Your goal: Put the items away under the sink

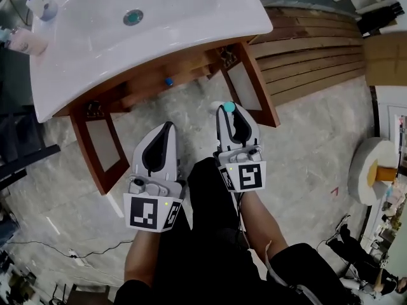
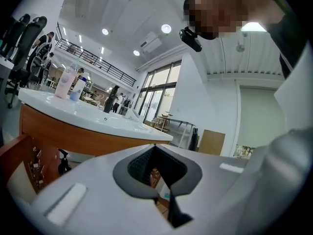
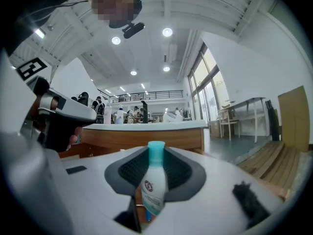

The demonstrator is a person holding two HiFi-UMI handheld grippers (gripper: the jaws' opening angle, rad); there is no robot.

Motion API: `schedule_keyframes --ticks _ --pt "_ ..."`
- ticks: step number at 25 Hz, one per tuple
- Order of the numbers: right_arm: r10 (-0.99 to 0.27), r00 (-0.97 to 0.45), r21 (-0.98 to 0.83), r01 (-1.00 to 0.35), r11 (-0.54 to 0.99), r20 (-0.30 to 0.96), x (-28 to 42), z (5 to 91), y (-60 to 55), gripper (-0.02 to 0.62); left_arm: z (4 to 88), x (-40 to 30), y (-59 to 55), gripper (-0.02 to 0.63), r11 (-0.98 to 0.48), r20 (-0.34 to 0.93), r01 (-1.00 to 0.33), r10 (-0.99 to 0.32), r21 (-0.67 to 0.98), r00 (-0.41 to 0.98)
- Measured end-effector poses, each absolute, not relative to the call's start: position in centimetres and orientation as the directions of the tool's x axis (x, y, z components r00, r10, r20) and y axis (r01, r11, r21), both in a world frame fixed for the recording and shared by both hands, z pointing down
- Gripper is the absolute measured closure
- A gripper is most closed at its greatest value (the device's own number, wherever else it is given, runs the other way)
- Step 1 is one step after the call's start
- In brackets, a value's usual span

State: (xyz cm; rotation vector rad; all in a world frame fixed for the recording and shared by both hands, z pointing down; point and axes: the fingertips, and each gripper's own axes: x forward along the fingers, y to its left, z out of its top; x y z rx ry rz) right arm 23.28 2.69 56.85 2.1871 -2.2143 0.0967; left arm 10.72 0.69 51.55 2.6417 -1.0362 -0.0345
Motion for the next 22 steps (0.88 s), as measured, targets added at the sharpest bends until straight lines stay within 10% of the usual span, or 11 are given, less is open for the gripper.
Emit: schedule_keyframes --ticks 22 --pt "-1.0 0.011 0.005 -1.0 -0.011 -0.021 24.1 70.8 0.7 0.491 65.7 10.4 -0.4 0.6 -0.739 -0.005 -0.63 -0.65 0.238 0.76"
